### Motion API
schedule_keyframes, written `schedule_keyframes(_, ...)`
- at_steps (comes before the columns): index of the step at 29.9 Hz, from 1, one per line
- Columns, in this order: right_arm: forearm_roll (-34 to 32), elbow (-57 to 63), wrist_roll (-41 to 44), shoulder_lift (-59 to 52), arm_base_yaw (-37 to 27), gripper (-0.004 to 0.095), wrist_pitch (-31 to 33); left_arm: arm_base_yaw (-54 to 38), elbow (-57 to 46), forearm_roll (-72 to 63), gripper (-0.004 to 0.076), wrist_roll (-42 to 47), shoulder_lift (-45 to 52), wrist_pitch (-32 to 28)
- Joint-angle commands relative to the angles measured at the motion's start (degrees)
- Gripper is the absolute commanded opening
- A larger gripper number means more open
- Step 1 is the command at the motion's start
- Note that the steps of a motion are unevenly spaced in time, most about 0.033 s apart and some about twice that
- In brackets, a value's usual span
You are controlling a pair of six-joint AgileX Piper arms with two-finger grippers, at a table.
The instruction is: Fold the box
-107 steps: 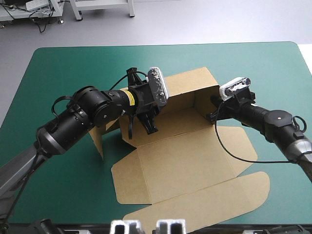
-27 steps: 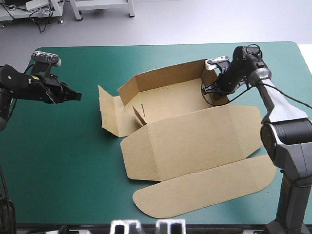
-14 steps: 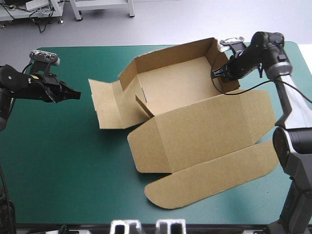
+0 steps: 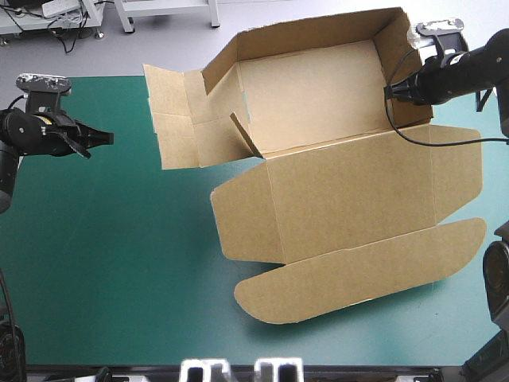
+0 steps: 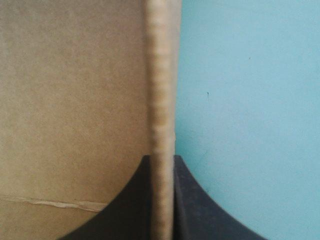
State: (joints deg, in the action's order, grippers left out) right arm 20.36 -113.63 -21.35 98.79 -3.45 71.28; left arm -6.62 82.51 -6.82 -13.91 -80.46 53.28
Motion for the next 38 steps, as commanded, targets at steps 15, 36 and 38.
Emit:
schedule_keyframes(15,9.6,-1.2,-2.0,-4.1,-0.4,-0.0020,0.4,0.2,1.5,-56.8,-0.0010,-28.7,-4.7,8.4)
schedule_keyframes(36,3.4,2.5,-1.9,-4.1,2.3,-0.0020,-0.3,9.2,1.6,-77.6,-0.0009,-38.3,-4.7,18.9)
schedule_keyframes(38,3.4,3.8,-1.8,-4.1,3.5,-0.0020,-1.9,9.2,1.6,-76.4,-0.0006,-38.3,-4.7,18.9)
